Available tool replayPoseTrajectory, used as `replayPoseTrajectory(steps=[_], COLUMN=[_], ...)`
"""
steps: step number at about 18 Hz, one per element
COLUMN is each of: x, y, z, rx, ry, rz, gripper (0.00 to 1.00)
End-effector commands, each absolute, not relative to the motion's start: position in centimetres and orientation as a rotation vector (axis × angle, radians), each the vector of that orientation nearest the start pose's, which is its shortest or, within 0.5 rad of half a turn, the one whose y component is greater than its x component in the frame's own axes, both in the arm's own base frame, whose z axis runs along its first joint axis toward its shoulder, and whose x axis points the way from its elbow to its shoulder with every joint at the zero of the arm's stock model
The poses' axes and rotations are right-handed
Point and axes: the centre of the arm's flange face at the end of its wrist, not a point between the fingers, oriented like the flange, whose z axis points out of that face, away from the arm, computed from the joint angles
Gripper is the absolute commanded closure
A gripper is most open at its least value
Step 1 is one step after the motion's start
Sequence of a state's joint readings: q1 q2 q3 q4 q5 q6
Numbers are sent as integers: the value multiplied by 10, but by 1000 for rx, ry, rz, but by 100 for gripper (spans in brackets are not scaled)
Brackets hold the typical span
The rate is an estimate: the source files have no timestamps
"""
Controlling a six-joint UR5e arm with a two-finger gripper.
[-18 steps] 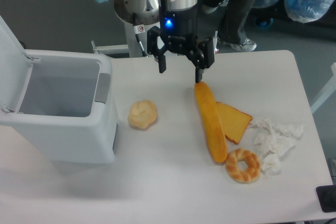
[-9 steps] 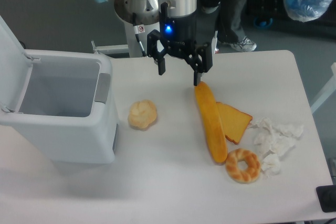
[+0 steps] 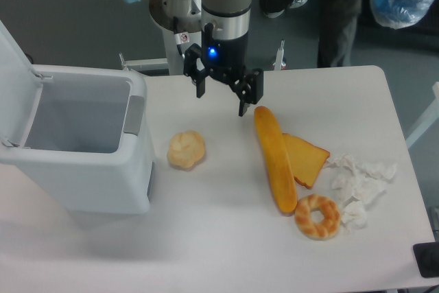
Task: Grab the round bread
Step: 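Move the open gripper over the round golden bun, then lower the gripper down around the round bun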
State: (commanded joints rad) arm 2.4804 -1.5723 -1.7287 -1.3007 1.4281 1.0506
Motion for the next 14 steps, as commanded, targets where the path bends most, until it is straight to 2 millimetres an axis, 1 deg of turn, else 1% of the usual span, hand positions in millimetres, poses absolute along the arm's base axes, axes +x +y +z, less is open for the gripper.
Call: replayPoseTrajectory(steps=[3,5,7,8,10,12,14], x=[-299,-293,-291,-288,-274,-272,-263], y=[420,421,416,417,430,435,443], z=[431,426,411,403,391,378,367], rx=[-2972,-2969,-3003,-3025,-3042,-3071,-3082], ry=[313,416,528,586,689,729,769], rz=[-32,-54,-61,-63,-76,-91,-110], gripper=[0,0,0,0,0,0,0])
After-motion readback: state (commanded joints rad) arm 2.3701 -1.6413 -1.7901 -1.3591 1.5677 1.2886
